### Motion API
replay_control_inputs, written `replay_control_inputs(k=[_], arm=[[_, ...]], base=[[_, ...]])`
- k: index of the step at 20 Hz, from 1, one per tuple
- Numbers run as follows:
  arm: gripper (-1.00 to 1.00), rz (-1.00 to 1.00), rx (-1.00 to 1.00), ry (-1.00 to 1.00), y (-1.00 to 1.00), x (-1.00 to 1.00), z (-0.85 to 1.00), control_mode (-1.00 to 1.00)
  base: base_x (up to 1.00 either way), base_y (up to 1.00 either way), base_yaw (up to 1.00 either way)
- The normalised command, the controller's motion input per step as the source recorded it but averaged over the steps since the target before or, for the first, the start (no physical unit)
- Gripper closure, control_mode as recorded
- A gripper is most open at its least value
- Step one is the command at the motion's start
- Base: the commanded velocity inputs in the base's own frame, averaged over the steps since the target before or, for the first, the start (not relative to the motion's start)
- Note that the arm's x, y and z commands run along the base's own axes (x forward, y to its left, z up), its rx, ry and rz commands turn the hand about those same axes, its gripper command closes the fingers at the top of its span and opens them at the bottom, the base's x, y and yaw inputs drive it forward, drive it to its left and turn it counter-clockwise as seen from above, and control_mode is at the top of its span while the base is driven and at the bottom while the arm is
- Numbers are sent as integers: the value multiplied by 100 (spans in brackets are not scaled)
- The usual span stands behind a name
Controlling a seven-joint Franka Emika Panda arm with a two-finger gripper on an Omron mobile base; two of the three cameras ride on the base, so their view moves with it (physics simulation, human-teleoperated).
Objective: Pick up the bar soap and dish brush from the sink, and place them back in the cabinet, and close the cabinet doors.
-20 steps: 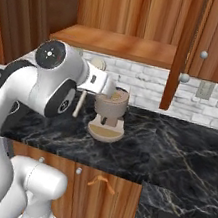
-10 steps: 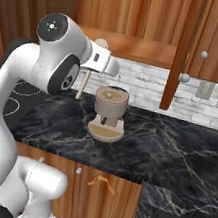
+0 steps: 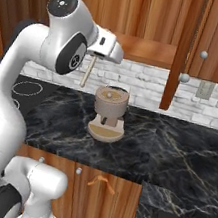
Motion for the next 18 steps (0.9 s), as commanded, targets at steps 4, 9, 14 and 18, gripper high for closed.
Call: replay_control_inputs(k=[4, 9, 14, 18], arm=[[100, 0, 0, 0, 0, 37, 10, -100], [100, 0, 0, 0, 0, 33, 3, -100], [100, 0, 0, -7, 0, 33, 0, -100], [100, 0, 0, -13, 0, 34, 0, -100]], base=[[0, 0, 0], [0, 0, 0], [0, 0, 0], [0, 0, 0]])
